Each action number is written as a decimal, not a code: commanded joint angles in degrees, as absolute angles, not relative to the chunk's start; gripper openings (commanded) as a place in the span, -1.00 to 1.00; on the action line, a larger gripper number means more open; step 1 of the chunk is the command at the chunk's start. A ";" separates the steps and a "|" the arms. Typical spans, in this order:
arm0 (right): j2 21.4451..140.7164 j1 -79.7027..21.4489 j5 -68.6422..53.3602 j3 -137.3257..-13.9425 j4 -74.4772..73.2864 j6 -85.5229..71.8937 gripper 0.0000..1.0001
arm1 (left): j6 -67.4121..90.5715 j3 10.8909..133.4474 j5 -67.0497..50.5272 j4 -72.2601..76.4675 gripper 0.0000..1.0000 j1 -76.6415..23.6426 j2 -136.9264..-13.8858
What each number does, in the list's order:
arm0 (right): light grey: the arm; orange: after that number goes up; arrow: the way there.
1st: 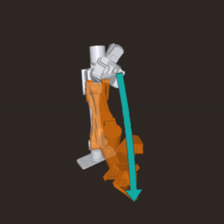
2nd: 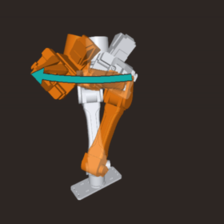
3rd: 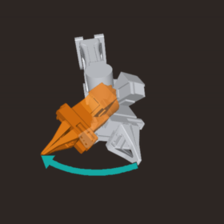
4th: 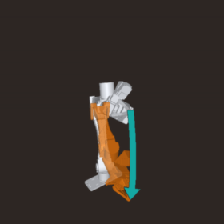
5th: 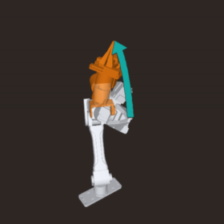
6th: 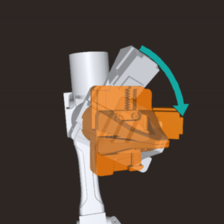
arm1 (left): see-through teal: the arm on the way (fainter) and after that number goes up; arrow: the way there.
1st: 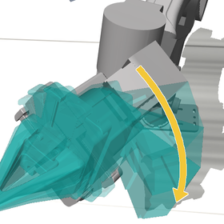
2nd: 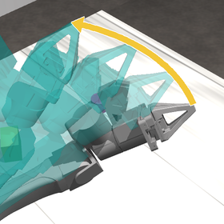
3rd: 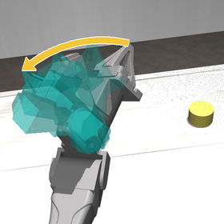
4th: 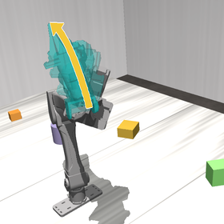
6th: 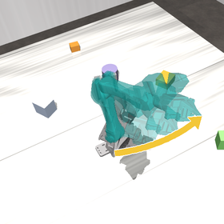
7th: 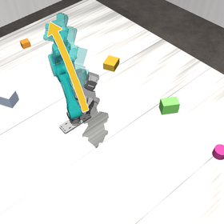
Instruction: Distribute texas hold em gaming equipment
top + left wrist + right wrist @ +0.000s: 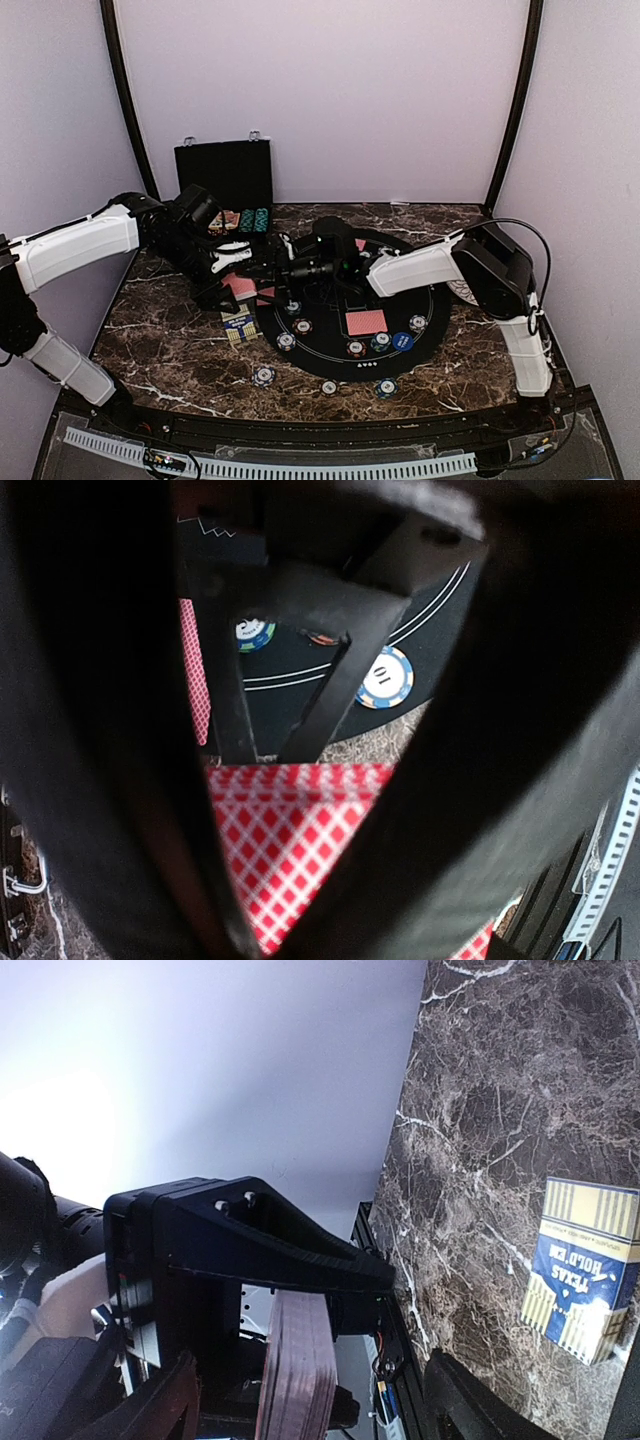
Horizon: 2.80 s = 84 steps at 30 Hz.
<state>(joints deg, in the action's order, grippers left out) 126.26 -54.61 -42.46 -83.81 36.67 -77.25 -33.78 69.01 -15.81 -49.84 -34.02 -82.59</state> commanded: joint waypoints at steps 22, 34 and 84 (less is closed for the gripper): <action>126.69 -53.66 -40.43 -82.10 31.39 -75.29 0.32 | -34.54 69.77 -16.77 -50.21 -1.00 -34.28 -81.01; 121.47 -52.82 -41.39 -79.46 29.43 -72.85 0.12 | -34.53 70.05 -16.96 -50.10 -1.00 -34.21 -81.57; 108.64 -36.03 -46.05 -75.76 18.04 -65.75 -1.00 | -35.29 69.07 -14.86 -49.93 -1.00 -34.28 -81.88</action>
